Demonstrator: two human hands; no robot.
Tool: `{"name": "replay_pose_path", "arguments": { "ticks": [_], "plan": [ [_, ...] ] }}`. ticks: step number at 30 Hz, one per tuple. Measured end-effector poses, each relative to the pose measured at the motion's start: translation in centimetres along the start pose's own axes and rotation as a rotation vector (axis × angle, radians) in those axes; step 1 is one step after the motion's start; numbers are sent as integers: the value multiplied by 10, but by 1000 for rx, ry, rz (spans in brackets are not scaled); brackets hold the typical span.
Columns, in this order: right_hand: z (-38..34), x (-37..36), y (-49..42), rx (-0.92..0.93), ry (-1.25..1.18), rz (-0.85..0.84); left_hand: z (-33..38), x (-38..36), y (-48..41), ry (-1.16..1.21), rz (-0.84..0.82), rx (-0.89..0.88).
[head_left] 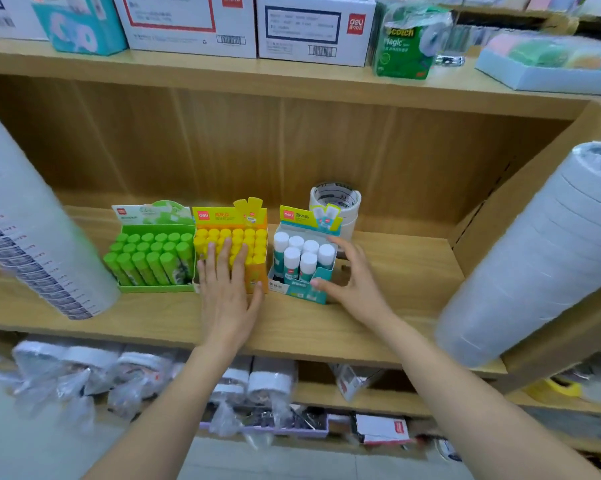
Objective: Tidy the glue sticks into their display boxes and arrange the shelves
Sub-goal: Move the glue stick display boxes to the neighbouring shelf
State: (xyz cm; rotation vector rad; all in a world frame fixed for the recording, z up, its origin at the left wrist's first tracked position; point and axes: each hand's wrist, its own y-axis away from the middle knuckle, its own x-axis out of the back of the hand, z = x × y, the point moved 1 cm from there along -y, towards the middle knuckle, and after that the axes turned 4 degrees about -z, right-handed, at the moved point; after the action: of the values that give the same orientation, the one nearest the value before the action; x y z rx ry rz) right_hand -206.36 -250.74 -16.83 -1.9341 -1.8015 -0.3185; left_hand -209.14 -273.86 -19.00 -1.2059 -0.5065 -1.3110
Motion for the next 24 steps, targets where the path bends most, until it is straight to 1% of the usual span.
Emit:
{"name": "replay_pose_path", "arguments": {
  "ticks": [3, 5, 9, 10, 12, 15, 16, 18, 20, 24],
  "plan": [
    [1, 3, 5, 15, -42, 85, 7, 3, 5, -4, 12, 14],
    [2, 5, 11, 12, -79, 132, 11, 5, 9, 19, 38, -9],
    [-3, 14, 31, -2, -162, 173, 24, 16, 19, 151, 77, -76],
    [-7, 16, 37, 3, -186, 183, 26, 20, 22, 227, 55, -88],
    [-20, 18, 50, 10, -248, 201, 29, 26, 31, 454, -69, -73],
    [-44, 11, 68, 30, -319, 204, 32, 42, 48, 828, -326, 70],
    [-51, 6, 73, 39, -338, 191, 32, 49, 54, 937, -385, 110],
    [-61, -6, 82, 39, -369, 145, 24, 61, 63, 1094, -453, 140],
    [-70, -21, 90, 38, -372, 88, 10, 69, 71, 1197, -509, 150],
    [-87, -51, 96, 49, -344, -29, -20, 79, 92, 1316, -508, 226]
  ]
}}
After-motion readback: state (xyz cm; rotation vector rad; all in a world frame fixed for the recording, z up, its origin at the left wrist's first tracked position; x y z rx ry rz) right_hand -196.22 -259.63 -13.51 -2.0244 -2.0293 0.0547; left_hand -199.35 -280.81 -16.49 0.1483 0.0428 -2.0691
